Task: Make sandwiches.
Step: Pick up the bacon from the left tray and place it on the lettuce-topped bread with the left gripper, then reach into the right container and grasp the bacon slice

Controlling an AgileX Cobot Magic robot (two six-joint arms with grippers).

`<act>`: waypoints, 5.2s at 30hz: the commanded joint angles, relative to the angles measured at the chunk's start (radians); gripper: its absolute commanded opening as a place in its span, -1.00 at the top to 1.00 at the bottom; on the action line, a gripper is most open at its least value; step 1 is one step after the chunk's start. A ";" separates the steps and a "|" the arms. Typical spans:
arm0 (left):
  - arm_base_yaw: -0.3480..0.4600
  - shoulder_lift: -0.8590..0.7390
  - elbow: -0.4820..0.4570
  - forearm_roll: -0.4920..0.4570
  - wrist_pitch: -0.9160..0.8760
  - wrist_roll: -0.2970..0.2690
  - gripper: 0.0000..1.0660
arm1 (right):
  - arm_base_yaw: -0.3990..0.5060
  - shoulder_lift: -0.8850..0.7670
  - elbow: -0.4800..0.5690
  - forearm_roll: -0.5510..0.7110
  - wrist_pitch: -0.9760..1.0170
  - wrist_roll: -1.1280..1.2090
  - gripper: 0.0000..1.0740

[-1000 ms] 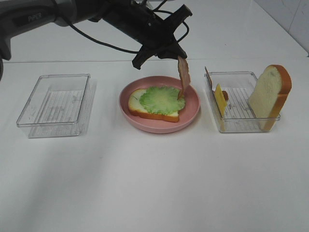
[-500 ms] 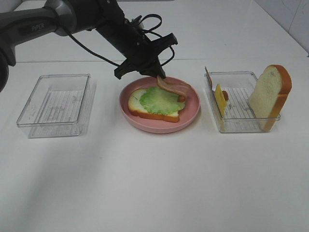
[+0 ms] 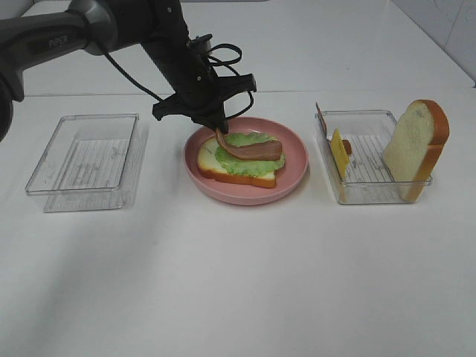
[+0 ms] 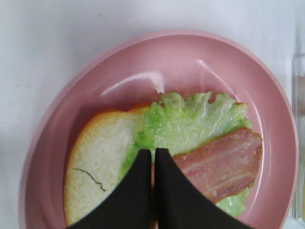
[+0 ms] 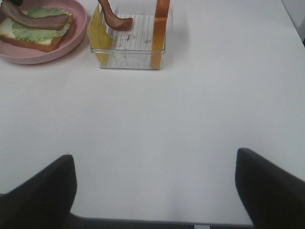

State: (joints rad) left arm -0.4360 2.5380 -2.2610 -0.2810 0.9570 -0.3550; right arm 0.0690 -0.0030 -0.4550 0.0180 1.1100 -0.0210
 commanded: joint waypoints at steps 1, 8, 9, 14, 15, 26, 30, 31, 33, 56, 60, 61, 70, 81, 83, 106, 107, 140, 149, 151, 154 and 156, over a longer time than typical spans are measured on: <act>-0.003 0.009 -0.002 -0.008 0.000 -0.008 1.00 | -0.006 -0.031 0.003 -0.002 -0.010 -0.008 -0.63; -0.003 0.006 -0.002 -0.008 0.015 -0.008 0.16 | -0.006 -0.031 0.003 -0.002 -0.010 -0.008 -0.63; -0.003 0.006 -0.002 -0.008 0.015 -0.008 0.16 | -0.006 -0.031 0.003 -0.002 -0.010 -0.008 -0.63; -0.003 -0.017 -0.002 -0.008 0.025 0.014 -0.85 | -0.006 -0.031 0.003 -0.002 -0.010 -0.008 -0.63; -0.003 -0.036 -0.002 -0.008 0.028 0.034 -0.92 | -0.006 -0.031 0.003 -0.002 -0.010 -0.008 -0.63; -0.003 -0.181 -0.002 0.051 0.106 0.131 -0.92 | -0.006 -0.031 0.003 -0.002 -0.010 -0.008 -0.63; -0.003 -0.234 -0.002 0.134 0.226 0.196 -0.92 | -0.006 -0.031 0.003 -0.002 -0.010 -0.008 -0.63; -0.003 -0.244 -0.002 0.151 0.258 0.212 -0.92 | -0.006 -0.031 0.003 -0.002 -0.010 -0.008 -0.63; -0.003 -0.263 -0.002 0.197 0.327 0.231 -0.91 | -0.006 -0.031 0.003 -0.002 -0.010 -0.008 -0.63; 0.029 -0.708 0.501 0.346 0.358 0.270 -0.89 | -0.006 -0.030 0.003 -0.002 -0.010 -0.008 -0.63; 0.105 -0.809 0.697 0.345 0.354 0.270 -0.89 | -0.006 -0.030 0.003 -0.002 -0.010 -0.008 -0.63; 0.105 -0.809 0.697 0.345 0.354 0.270 -0.89 | -0.006 -0.030 0.003 -0.002 -0.010 -0.008 -0.63; 0.241 -1.114 1.069 0.341 0.203 0.254 -0.89 | -0.006 -0.030 0.003 -0.002 -0.010 -0.008 -0.63; 0.279 -1.474 1.378 0.341 0.111 0.232 -0.89 | -0.006 -0.030 0.003 -0.002 -0.010 -0.008 -0.63; 0.279 -1.555 1.426 0.341 0.096 0.215 -0.89 | -0.006 -0.030 0.003 -0.002 -0.010 -0.008 -0.63; 0.279 -2.341 1.689 0.336 0.111 0.213 -0.89 | -0.006 -0.030 0.003 -0.002 -0.010 -0.008 -0.63; 0.279 -2.363 1.702 0.332 0.113 0.215 -0.88 | -0.006 -0.030 0.003 -0.002 -0.010 -0.008 -0.63; 0.407 -2.567 1.741 0.255 0.116 0.330 -0.88 | -0.006 -0.030 0.003 -0.002 -0.010 -0.008 -0.63; 0.410 -2.566 1.741 0.258 0.116 0.330 -0.88 | -0.006 -0.030 0.003 -0.002 -0.010 -0.008 -0.63; 0.410 -2.565 1.741 0.258 0.116 0.330 -0.88 | -0.006 -0.030 0.003 -0.002 -0.010 -0.008 -0.63; 0.410 -2.558 1.741 0.258 0.116 0.330 -0.88 | -0.006 -0.030 0.003 -0.002 -0.010 -0.008 -0.63; 0.410 -2.558 1.741 0.258 0.116 0.330 -0.88 | -0.006 -0.030 0.003 -0.002 -0.010 -0.008 -0.63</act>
State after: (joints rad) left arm -0.0270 -0.0050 -0.5210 -0.0220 1.0770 -0.0290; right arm 0.0690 -0.0030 -0.4550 0.0180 1.1110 -0.0210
